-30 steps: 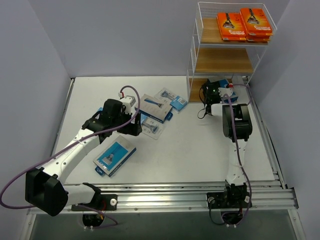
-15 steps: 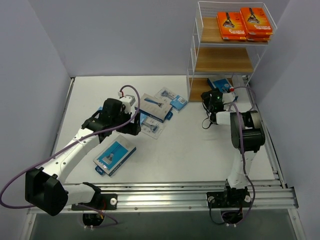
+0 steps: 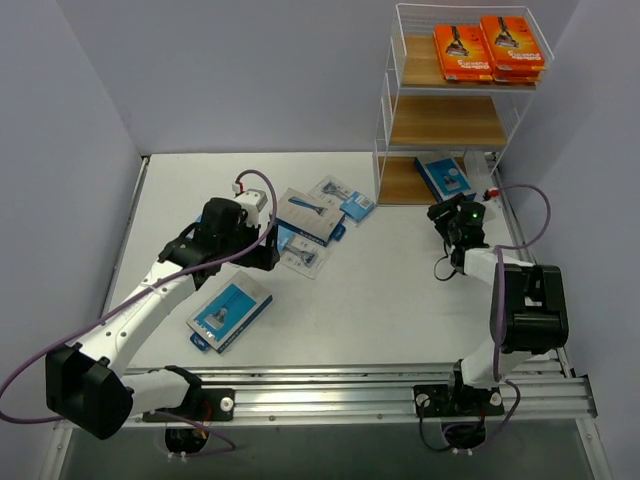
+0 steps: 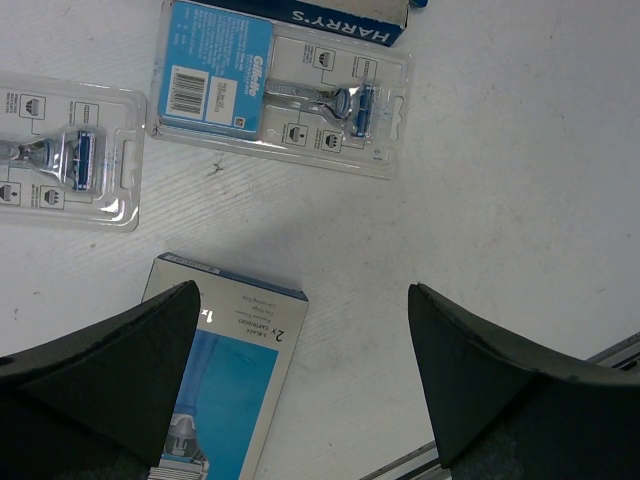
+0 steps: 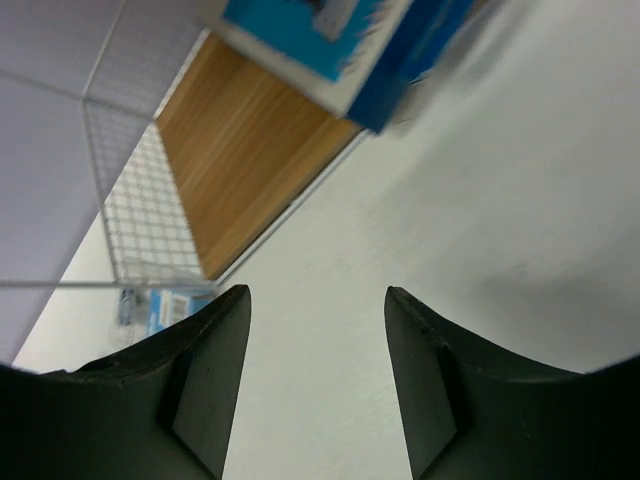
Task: Place and organize the shaving razors onto the shelf
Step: Place the shaving razor onto shelf
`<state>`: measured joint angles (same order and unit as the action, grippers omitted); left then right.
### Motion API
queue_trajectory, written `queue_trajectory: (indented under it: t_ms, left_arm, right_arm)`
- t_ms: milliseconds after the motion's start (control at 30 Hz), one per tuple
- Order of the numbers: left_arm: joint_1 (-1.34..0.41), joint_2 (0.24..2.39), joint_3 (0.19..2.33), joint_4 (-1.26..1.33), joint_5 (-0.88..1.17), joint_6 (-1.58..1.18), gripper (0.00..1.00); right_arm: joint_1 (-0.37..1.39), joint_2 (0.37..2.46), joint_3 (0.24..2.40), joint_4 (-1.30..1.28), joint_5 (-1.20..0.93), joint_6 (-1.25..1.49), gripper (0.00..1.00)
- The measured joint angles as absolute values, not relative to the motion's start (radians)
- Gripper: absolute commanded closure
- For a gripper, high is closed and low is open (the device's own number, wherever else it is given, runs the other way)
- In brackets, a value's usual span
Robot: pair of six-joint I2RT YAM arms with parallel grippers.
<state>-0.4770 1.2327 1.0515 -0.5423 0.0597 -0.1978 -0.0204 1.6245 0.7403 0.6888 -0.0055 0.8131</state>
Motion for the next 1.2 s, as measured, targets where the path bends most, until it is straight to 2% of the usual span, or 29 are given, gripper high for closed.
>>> queue_trajectory:
  t_ms: [200, 333, 600, 1200]
  left_arm:
    - [-0.477, 1.232, 1.052, -0.542, 0.06, -0.198, 0.06]
    - [-0.477, 1.232, 1.052, -0.543, 0.059, -0.197, 0.06]
    - [-0.477, 1.232, 1.052, -0.543, 0.05, -0.197, 0.06]
    - [-0.477, 1.242, 1.055, -0.548, 0.035, -0.18, 0.06]
  right_arm:
    - [-0.22, 1.612, 0.702, 0.667, -0.133, 0.789, 0.49]
    - [-0.277, 1.621, 0.717, 0.665, -0.231, 0.78, 0.48]
    - [-0.392, 1.768, 0.754, 0.786, -0.411, 0.831, 0.5]
    - [-0.426, 1.964, 0.89, 0.862, -0.468, 0.876, 0.55]
